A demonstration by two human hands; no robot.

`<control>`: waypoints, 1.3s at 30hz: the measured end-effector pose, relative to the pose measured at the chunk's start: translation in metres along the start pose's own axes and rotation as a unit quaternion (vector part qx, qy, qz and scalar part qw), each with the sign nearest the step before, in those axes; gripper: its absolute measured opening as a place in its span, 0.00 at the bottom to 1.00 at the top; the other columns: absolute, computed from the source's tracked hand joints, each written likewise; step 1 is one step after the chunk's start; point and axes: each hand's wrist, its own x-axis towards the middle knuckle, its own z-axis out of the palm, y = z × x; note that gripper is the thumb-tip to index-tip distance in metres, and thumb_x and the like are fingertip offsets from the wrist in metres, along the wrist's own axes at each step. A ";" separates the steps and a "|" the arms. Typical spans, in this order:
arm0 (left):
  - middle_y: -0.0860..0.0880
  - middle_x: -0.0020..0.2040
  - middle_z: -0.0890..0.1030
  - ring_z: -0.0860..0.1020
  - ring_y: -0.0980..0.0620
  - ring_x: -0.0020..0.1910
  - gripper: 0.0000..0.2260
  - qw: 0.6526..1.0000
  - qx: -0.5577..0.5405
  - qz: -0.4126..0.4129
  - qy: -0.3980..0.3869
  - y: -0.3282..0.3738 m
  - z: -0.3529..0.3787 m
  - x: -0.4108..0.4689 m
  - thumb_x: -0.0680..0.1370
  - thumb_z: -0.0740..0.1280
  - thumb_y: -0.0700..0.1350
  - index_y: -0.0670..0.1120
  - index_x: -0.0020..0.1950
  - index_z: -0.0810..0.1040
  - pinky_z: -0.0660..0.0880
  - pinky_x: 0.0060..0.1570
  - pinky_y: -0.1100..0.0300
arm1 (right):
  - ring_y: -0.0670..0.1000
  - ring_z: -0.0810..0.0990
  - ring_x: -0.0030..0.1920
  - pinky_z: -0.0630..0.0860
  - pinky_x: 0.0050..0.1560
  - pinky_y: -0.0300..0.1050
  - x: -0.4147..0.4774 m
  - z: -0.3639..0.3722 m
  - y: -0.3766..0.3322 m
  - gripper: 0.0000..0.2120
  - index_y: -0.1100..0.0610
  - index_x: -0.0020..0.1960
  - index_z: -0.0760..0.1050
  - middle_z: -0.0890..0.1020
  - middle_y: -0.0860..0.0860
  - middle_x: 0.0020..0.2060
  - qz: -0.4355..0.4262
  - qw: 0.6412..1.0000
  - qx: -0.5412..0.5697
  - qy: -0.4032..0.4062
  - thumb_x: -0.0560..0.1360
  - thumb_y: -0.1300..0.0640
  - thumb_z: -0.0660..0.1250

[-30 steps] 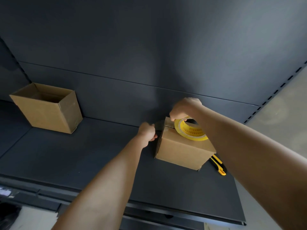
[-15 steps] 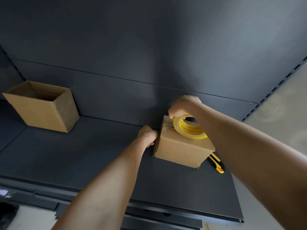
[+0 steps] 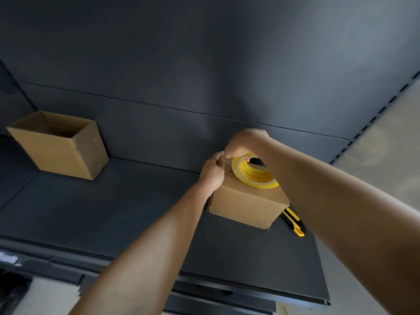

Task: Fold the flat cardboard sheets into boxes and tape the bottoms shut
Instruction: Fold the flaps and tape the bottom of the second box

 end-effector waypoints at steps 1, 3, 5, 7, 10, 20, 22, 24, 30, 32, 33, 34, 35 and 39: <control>0.44 0.64 0.76 0.75 0.47 0.61 0.15 1.000 0.008 0.007 0.001 -0.001 0.000 0.001 0.83 0.53 0.44 0.45 0.69 0.71 0.68 0.51 0.64 | 0.49 0.79 0.36 0.71 0.35 0.40 0.000 -0.001 0.000 0.12 0.51 0.44 0.74 0.81 0.49 0.34 -0.011 1.000 0.012 -0.017 0.76 0.44 0.57; 0.45 0.63 0.76 0.75 0.47 0.61 0.16 0.999 0.035 0.009 0.004 -0.004 0.001 0.003 0.83 0.53 0.41 0.48 0.69 0.70 0.68 0.50 0.64 | 0.53 0.77 0.34 0.74 0.40 0.44 -0.002 -0.007 0.003 0.15 0.56 0.37 0.73 0.79 0.52 0.29 -0.062 0.992 0.068 -0.086 0.79 0.53 0.56; 0.45 0.63 0.76 0.75 0.46 0.61 0.19 0.998 0.062 0.003 0.003 -0.005 0.001 0.004 0.81 0.52 0.37 0.49 0.69 0.70 0.70 0.52 0.62 | 0.52 0.75 0.31 0.73 0.36 0.41 -0.010 -0.016 0.017 0.19 0.58 0.33 0.74 0.77 0.52 0.26 -0.107 0.979 0.121 -0.128 0.80 0.53 0.56; 0.43 0.63 0.77 0.75 0.46 0.61 0.19 0.996 0.087 0.013 -0.001 -0.006 0.002 0.004 0.81 0.52 0.36 0.47 0.69 0.70 0.72 0.57 0.58 | 0.49 0.80 0.37 0.77 0.39 0.41 -0.016 -0.018 0.042 0.20 0.55 0.43 0.79 0.81 0.51 0.36 -0.112 0.970 0.184 -0.117 0.78 0.41 0.59; 0.42 0.63 0.77 0.75 0.46 0.62 0.18 0.992 0.124 0.035 -0.001 -0.005 0.003 0.005 0.82 0.52 0.38 0.45 0.70 0.70 0.72 0.60 0.56 | 0.52 0.81 0.46 0.78 0.51 0.48 -0.020 -0.011 0.070 0.26 0.52 0.52 0.80 0.81 0.52 0.46 -0.097 0.952 0.265 -0.118 0.72 0.31 0.61; 0.43 0.69 0.72 0.70 0.47 0.68 0.18 0.981 0.181 0.064 -0.019 -0.002 0.006 0.003 0.84 0.50 0.43 0.46 0.72 0.67 0.65 0.55 0.65 | 0.52 0.80 0.37 0.77 0.37 0.43 -0.027 -0.001 0.110 0.11 0.52 0.47 0.78 0.81 0.52 0.39 -0.103 0.926 0.346 -0.107 0.74 0.45 0.68; 0.43 0.70 0.70 0.69 0.47 0.69 0.18 0.981 0.182 0.068 -0.030 -0.003 0.005 0.003 0.84 0.50 0.44 0.46 0.73 0.66 0.64 0.57 0.65 | 0.50 0.79 0.35 0.76 0.36 0.41 -0.033 -0.001 0.122 0.15 0.52 0.42 0.80 0.81 0.51 0.36 -0.071 0.952 0.282 -0.092 0.71 0.40 0.69; 0.44 0.71 0.69 0.67 0.47 0.70 0.18 0.980 0.181 0.072 -0.041 -0.004 0.006 0.004 0.84 0.49 0.44 0.46 0.73 0.65 0.62 0.60 0.64 | 0.49 0.80 0.34 0.75 0.38 0.42 -0.036 0.003 0.136 0.21 0.52 0.38 0.80 0.81 0.49 0.33 -0.045 0.966 0.242 -0.083 0.68 0.33 0.68; 0.44 0.71 0.69 0.67 0.47 0.69 0.18 0.979 0.188 0.070 -0.047 -0.005 0.010 0.005 0.84 0.48 0.46 0.48 0.72 0.66 0.61 0.60 0.63 | 0.48 0.81 0.28 0.74 0.37 0.43 -0.040 0.011 0.146 0.24 0.51 0.31 0.78 0.81 0.47 0.25 -0.024 0.973 0.222 -0.053 0.68 0.31 0.65; 0.44 0.70 0.69 0.67 0.47 0.69 0.18 0.978 0.193 0.070 -0.049 -0.005 0.009 0.005 0.84 0.48 0.46 0.48 0.72 0.66 0.62 0.59 0.62 | 0.48 0.81 0.31 0.75 0.39 0.43 -0.041 0.013 0.153 0.23 0.51 0.29 0.78 0.80 0.46 0.24 -0.008 0.985 0.167 -0.045 0.65 0.31 0.66; 0.44 0.70 0.69 0.67 0.47 0.69 0.18 0.977 0.196 0.067 -0.050 -0.005 0.009 0.005 0.84 0.48 0.46 0.49 0.72 0.66 0.62 0.58 0.62 | 0.49 0.82 0.33 0.75 0.40 0.43 -0.043 0.015 0.158 0.25 0.51 0.29 0.78 0.80 0.46 0.23 0.005 0.990 0.136 -0.047 0.62 0.28 0.67; 0.45 0.70 0.69 0.68 0.47 0.68 0.18 0.977 0.200 0.063 -0.048 -0.005 0.009 0.006 0.84 0.48 0.46 0.49 0.72 0.66 0.63 0.58 0.61 | 0.49 0.82 0.33 0.75 0.41 0.44 -0.044 0.019 0.166 0.27 0.51 0.27 0.78 0.80 0.46 0.23 0.021 0.992 0.112 -0.053 0.59 0.26 0.67; 0.45 0.70 0.69 0.68 0.47 0.67 0.18 0.976 0.205 0.059 -0.042 -0.005 0.009 0.006 0.84 0.48 0.46 0.49 0.72 0.66 0.63 0.56 0.61 | 0.50 0.82 0.33 0.75 0.41 0.44 -0.045 0.024 0.174 0.29 0.51 0.25 0.78 0.80 0.46 0.23 0.037 0.993 0.097 -0.057 0.56 0.24 0.67; 0.44 0.68 0.71 0.70 0.48 0.63 0.17 0.975 0.214 0.054 -0.030 -0.004 0.013 0.007 0.84 0.48 0.47 0.50 0.71 0.67 0.65 0.52 0.60 | 0.50 0.82 0.36 0.76 0.45 0.46 -0.044 0.053 0.201 0.34 0.51 0.25 0.78 0.81 0.46 0.25 0.067 0.991 0.101 -0.055 0.48 0.18 0.64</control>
